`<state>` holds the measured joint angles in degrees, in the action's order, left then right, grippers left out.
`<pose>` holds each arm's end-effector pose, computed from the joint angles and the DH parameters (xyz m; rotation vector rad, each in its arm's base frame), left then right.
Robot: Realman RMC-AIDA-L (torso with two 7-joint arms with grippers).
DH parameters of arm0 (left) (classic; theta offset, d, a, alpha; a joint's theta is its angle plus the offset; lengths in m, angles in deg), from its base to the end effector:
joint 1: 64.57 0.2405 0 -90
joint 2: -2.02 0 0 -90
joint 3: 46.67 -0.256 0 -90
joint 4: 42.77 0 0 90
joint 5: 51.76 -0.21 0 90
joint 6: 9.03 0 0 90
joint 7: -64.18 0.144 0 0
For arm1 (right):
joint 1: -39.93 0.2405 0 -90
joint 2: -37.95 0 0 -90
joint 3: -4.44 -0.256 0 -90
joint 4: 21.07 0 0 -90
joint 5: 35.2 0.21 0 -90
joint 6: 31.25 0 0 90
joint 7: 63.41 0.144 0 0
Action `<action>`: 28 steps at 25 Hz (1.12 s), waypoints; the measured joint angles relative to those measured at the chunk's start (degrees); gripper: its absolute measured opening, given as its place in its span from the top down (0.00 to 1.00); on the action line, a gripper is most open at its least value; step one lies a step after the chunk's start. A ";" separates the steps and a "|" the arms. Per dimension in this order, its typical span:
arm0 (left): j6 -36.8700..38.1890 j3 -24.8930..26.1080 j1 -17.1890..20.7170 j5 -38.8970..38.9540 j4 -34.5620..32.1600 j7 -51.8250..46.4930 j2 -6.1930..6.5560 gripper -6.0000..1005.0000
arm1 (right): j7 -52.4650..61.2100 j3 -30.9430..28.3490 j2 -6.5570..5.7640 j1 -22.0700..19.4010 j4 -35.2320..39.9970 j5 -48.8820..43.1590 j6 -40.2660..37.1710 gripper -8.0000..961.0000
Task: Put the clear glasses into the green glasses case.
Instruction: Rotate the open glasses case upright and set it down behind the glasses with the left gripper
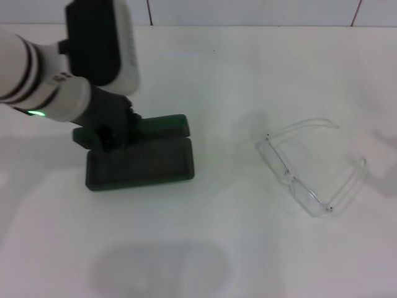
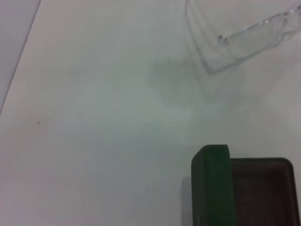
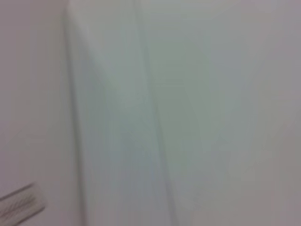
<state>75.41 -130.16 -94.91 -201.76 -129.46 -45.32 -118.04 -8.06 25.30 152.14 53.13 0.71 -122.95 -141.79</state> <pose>-0.1606 0.3525 0.0033 -2.7362 0.1225 0.5876 0.3279 0.2297 0.0866 -1.9979 0.3852 1.2796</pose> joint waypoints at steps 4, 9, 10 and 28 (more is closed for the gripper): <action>-2.57 -4.67 0.02 -0.41 -0.18 -1.60 0.00 0.79 | -0.85 -6.12 -0.52 -2.95 -0.09 0.05 -3.49 0.09; -5.02 -9.47 -0.96 -0.51 0.10 -4.60 0.00 0.79 | -0.87 -6.50 -0.83 -4.26 -0.10 -0.04 -3.88 0.09; -5.71 -10.24 -1.40 -0.54 0.43 -5.21 0.00 0.79 | -0.84 -6.33 -0.84 -4.38 -0.10 -0.37 -3.75 0.09; -14.79 -18.25 -9.42 -0.56 9.96 -13.78 -0.16 0.79 | 0.56 -6.16 -1.36 -1.19 0.60 -13.76 -1.21 0.09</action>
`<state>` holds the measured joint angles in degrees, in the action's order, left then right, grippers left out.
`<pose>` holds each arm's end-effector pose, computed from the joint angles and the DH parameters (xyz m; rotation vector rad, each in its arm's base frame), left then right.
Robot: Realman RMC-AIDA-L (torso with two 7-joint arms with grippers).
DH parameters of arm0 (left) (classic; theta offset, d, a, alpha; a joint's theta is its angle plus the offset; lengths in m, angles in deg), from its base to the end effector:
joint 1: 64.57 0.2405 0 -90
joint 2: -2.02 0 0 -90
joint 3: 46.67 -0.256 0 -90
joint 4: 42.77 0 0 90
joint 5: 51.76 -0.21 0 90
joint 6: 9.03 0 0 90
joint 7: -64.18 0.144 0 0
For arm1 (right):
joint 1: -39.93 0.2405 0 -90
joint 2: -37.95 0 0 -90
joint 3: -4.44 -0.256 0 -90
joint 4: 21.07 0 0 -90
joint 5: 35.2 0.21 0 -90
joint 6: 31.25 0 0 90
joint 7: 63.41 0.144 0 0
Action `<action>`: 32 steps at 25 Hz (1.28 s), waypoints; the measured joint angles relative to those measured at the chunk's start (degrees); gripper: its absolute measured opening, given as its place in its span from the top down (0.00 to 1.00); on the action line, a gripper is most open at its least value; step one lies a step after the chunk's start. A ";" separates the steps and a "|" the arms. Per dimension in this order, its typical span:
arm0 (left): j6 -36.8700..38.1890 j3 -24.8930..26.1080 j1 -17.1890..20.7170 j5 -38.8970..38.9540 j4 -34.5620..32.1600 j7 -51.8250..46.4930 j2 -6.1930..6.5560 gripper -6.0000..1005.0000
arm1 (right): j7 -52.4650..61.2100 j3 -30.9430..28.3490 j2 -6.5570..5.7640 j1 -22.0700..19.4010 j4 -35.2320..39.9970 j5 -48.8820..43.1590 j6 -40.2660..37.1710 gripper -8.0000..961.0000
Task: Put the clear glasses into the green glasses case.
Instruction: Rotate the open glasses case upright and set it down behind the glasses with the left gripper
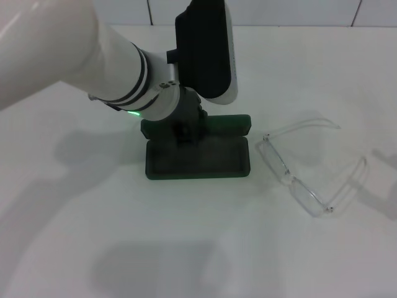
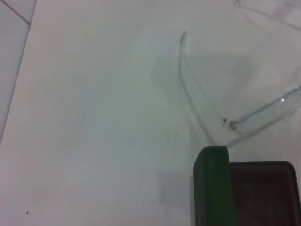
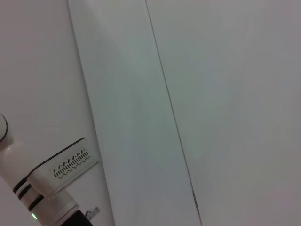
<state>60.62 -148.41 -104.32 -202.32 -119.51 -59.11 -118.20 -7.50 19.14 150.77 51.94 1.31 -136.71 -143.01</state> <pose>-0.1098 0.3618 -0.0719 -2.7203 0.2657 0.5801 0.3425 0.2115 0.0816 -2.1322 0.4740 1.1806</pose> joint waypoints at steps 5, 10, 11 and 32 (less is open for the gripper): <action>-2.03 -0.78 -0.09 0.01 0.40 -0.14 -0.02 0.79 | -0.03 -0.03 0.08 0.17 0.48 0.04 -0.61 0.09; -2.74 -1.39 -0.15 0.22 0.43 -0.29 -0.04 0.79 | -0.06 -0.07 0.12 0.25 0.53 0.29 -1.24 0.09; -3.32 -2.04 -0.27 0.39 0.45 -0.81 -0.09 0.79 | -0.06 -0.09 0.12 0.26 0.54 0.33 -1.33 0.09; -7.37 -6.70 -1.43 0.87 0.74 -4.54 -0.26 0.79 | -0.68 -0.26 0.20 -0.01 0.45 0.36 -3.28 0.09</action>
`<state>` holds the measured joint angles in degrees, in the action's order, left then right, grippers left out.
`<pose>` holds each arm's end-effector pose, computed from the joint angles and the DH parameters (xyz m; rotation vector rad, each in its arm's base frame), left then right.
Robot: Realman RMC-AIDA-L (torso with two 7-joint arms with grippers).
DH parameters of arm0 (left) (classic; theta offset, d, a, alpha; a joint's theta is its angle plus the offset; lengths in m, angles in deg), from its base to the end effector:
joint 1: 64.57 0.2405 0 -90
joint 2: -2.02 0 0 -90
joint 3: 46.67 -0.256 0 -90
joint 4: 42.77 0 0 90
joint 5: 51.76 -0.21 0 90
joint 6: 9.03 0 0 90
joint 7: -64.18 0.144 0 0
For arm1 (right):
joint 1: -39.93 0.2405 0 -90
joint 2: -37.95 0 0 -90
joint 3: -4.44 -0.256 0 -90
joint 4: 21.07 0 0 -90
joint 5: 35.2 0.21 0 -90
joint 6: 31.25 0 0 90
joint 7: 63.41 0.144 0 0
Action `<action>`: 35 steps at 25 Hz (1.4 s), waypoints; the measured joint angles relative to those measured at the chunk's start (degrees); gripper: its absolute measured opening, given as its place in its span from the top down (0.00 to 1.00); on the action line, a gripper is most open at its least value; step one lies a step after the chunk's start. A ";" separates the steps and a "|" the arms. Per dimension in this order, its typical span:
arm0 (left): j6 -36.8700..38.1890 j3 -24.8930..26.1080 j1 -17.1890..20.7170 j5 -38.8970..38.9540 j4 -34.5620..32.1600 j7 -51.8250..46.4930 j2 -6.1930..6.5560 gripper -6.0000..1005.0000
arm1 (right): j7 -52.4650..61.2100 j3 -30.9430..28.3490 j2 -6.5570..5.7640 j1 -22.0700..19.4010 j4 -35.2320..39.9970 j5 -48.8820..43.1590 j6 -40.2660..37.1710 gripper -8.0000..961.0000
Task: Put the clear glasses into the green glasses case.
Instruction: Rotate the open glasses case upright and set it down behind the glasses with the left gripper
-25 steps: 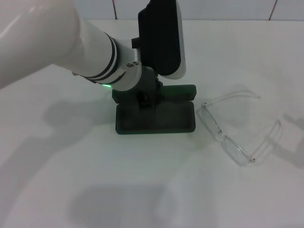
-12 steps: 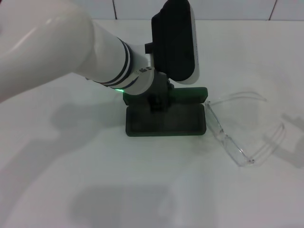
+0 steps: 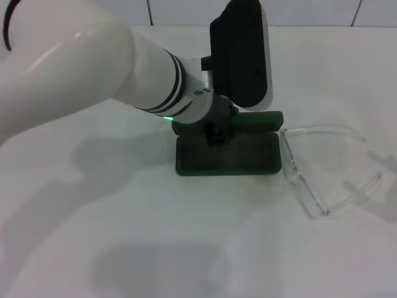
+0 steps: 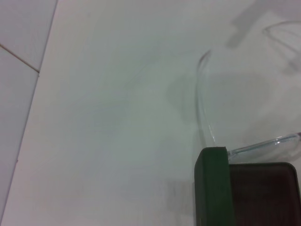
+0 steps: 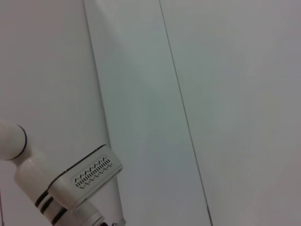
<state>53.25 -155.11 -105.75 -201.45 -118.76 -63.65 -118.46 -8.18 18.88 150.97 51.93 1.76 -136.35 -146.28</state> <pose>-0.0884 0.3555 -0.0961 -2.7031 0.3341 0.4855 0.3360 0.2070 0.0843 -2.1401 0.4141 1.2271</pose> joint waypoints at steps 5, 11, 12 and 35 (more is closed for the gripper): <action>-1.02 -0.02 -0.15 1.58 1.15 -0.06 0.05 0.79 | -0.68 -0.20 0.06 -0.14 -0.39 0.00 -0.19 0.09; -1.47 -0.03 0.08 1.60 1.19 0.05 0.04 0.79 | -0.72 -0.29 0.09 0.03 -0.36 0.01 -0.73 0.09; -1.48 -0.08 0.11 1.61 1.15 0.06 0.04 0.79 | -0.72 -0.30 0.09 0.04 -0.35 0.02 -0.75 0.09; -1.50 -1.50 0.37 1.31 0.78 1.73 0.25 0.77 | -0.74 -0.39 0.08 -0.52 -0.35 0.83 -1.78 0.10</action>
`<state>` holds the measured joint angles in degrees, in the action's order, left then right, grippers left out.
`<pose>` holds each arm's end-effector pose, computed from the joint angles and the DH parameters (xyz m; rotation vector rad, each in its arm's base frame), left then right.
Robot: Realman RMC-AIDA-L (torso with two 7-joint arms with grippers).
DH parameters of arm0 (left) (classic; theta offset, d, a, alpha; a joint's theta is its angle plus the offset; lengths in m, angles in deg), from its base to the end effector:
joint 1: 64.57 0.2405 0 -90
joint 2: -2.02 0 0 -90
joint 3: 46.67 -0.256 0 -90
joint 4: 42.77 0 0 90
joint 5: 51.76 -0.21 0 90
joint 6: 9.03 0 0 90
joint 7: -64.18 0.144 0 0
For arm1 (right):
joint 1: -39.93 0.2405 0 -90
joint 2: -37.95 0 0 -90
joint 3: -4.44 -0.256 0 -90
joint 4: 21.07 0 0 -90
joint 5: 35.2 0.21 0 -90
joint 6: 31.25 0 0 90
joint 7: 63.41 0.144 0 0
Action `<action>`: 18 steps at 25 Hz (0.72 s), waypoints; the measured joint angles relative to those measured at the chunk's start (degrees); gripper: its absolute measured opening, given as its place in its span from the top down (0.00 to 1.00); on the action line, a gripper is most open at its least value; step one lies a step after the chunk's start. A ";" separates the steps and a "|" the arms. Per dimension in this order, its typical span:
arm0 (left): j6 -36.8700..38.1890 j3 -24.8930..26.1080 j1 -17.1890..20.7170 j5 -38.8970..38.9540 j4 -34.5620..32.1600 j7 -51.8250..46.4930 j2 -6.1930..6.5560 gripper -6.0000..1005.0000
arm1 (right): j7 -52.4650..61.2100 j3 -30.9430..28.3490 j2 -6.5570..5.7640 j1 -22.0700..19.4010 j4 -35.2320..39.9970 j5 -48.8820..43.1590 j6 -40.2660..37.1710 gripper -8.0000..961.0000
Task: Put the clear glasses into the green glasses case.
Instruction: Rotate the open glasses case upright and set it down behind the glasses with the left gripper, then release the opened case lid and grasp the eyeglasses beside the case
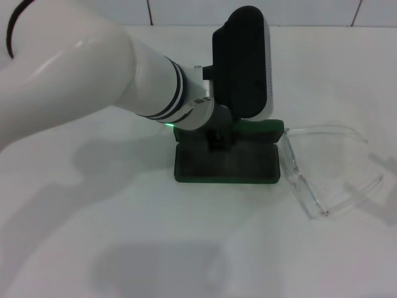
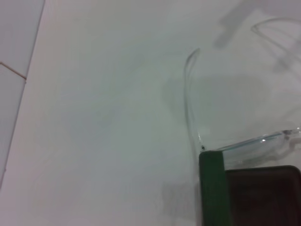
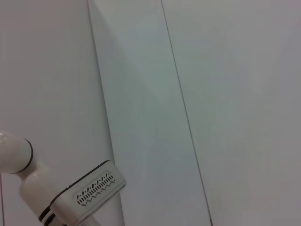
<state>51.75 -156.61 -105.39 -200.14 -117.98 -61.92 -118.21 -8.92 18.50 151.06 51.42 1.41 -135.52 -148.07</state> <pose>-0.0915 0.3521 -0.1018 -2.7173 0.3772 0.4812 0.3343 0.2016 0.0862 -2.1207 0.3847 1.2555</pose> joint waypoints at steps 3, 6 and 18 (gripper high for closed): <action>0.00 -0.06 -0.01 -0.18 -0.01 -0.05 -0.05 0.77 | 0.00 0.00 0.00 0.01 0.06 0.05 0.03 0.11; 0.03 -0.08 -0.06 -0.29 -0.02 -0.09 -0.03 0.63 | 0.00 0.00 0.01 0.02 0.10 0.11 0.08 0.11; 2.11 0.53 -0.01 -0.28 -3.76 -2.24 0.08 0.52 | 0.40 0.00 0.01 0.21 0.29 0.14 -0.01 0.13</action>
<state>53.86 -156.08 -105.40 -200.42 -121.74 -64.15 -118.14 -8.51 18.49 151.06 51.63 1.70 -135.38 -148.08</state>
